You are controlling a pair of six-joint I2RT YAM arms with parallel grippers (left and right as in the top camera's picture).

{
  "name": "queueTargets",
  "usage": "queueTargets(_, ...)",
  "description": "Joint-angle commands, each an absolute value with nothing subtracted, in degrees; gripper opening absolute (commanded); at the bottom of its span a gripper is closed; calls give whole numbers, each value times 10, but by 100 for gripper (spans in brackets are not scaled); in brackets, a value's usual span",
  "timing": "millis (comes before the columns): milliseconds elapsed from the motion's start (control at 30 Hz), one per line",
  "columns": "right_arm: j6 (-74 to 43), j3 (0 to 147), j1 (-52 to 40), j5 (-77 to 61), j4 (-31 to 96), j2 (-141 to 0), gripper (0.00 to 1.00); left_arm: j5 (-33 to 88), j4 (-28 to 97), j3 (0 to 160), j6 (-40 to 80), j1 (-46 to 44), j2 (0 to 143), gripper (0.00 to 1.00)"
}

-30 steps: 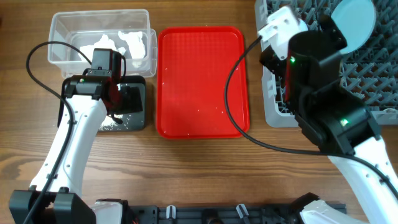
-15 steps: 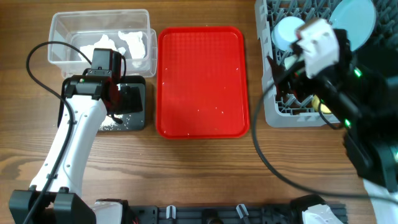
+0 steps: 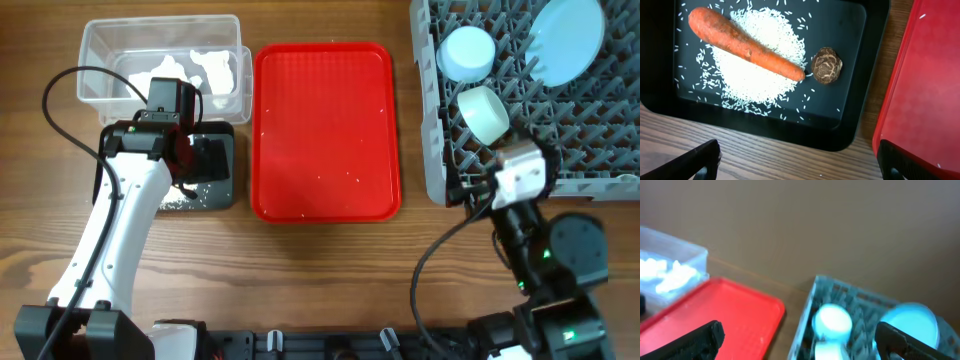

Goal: Sort waste into correct bins and load items into the dishwasher rack

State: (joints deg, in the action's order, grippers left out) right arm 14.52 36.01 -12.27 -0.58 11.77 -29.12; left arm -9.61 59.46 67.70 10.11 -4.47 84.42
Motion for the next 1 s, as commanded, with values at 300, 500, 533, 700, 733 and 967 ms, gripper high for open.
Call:
queueTargets(300,80,57,-100,-6,-7,-54,100,-101,594,683,94,-42,836,100)
queueTargets(500,42,3,-88,-8,-4,-2,100,-102,594,683,94,-42,836,100)
queueTargets(533,45,3,-88,-8,-4,-2,100,-101,594,683,94,-42,836,100)
queueTargets(700,45,3,-87,-13,-3,-2,100,-101,594,683,94,-42,836,100)
queueTargets(733,43,3,-87,-13,-3,-2,100,-101,594,683,94,-42,836,100)
queueTargets(967,44,3,-87,-13,-3,-3,100,-101,594,683,94,-42,836,100)
